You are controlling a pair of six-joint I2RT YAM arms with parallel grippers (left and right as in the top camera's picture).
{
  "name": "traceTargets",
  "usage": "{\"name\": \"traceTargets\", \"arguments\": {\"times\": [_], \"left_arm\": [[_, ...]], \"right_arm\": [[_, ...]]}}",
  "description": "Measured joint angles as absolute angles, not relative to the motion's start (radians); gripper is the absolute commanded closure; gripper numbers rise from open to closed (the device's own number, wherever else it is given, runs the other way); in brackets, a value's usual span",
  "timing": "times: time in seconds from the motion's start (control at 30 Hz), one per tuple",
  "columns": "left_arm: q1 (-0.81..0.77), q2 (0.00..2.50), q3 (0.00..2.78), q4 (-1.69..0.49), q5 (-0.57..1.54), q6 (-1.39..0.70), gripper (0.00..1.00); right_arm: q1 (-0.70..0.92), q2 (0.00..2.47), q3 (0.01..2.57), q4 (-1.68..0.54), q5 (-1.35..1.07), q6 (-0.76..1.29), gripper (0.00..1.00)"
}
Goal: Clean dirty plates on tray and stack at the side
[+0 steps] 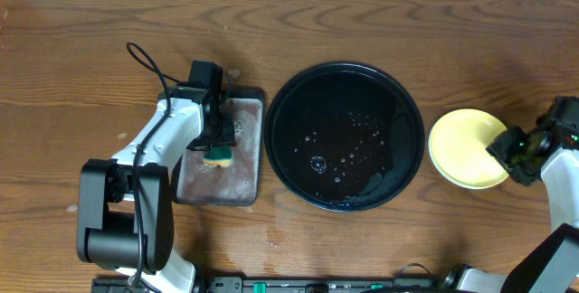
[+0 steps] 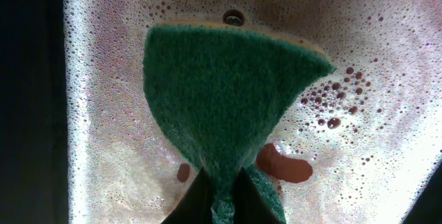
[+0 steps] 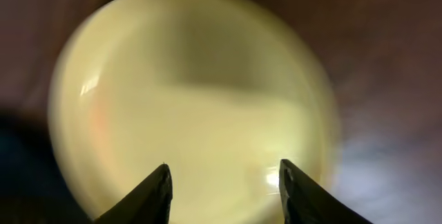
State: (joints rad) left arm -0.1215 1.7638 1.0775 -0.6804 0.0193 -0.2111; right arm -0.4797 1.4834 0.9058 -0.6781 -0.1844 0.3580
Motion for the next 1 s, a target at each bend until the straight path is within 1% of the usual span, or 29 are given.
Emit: {"name": "traceTargets", "arguments": {"times": [0.03,0.17,0.2,0.3,0.4,0.53,1.0], "left_arm": [[-0.121,1.764,1.077,-0.680,0.019,-0.211,0.93],[-0.121,1.764,1.077,-0.681,0.019,-0.211,0.93],[-0.121,1.764,1.077,-0.680,0.019,-0.211,0.92],[-0.121,1.764,1.077,-0.680,0.019,-0.211,0.92],[-0.121,1.764,1.077,-0.680,0.019,-0.211,0.93],[-0.121,1.764,1.077,-0.679,0.019,-0.211,0.92],[-0.121,1.764,1.077,-0.679,0.019,-0.211,0.93]], "right_arm": [[-0.473,1.483,0.906,-0.686,-0.257,0.310,0.50],[-0.416,1.483,0.905,-0.788,-0.374,0.213,0.51],[-0.391,1.483,0.904,-0.820,-0.385,0.194,0.51],[-0.324,1.483,0.892,-0.879,-0.391,0.158,0.58],[-0.257,1.483,0.866,-0.896,-0.383,0.147,0.59],[-0.192,1.483,0.816,-0.874,-0.356,0.167,0.59],[-0.060,1.483,0.716,-0.678,-0.324,0.244,0.61]]}}
